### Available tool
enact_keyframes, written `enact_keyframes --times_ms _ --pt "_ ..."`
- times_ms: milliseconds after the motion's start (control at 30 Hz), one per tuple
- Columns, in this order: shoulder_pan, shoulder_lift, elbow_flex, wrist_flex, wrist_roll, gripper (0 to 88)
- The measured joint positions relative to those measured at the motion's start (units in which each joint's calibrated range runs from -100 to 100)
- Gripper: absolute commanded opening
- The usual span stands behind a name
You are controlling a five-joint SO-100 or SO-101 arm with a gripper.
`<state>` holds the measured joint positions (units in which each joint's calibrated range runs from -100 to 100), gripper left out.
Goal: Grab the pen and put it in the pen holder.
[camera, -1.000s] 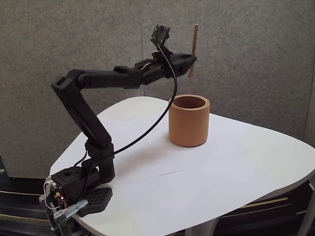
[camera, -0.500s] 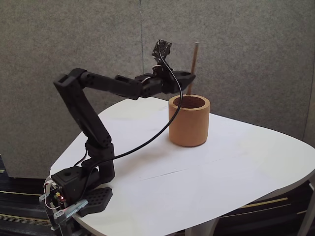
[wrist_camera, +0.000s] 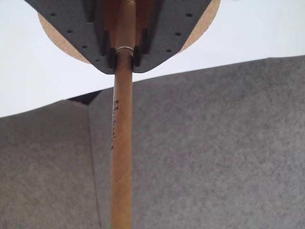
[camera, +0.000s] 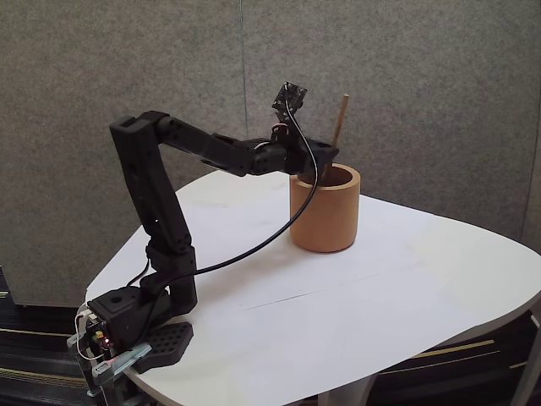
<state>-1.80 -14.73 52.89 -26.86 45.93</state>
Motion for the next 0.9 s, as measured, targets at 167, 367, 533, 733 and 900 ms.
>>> enact_keyframes --times_ms 167,367,533,733,900 --pt "-0.44 3.64 -0.09 -5.93 0.0 0.7" --pt "-2.57 5.59 -0.09 -10.17 0.0 0.7" --pt "-3.23 5.84 -0.09 -10.25 0.0 0.7" --pt "-2.06 5.84 -0.09 -10.25 0.0 0.7" --pt "-0.81 5.84 0.36 -10.25 0.39 0.7"
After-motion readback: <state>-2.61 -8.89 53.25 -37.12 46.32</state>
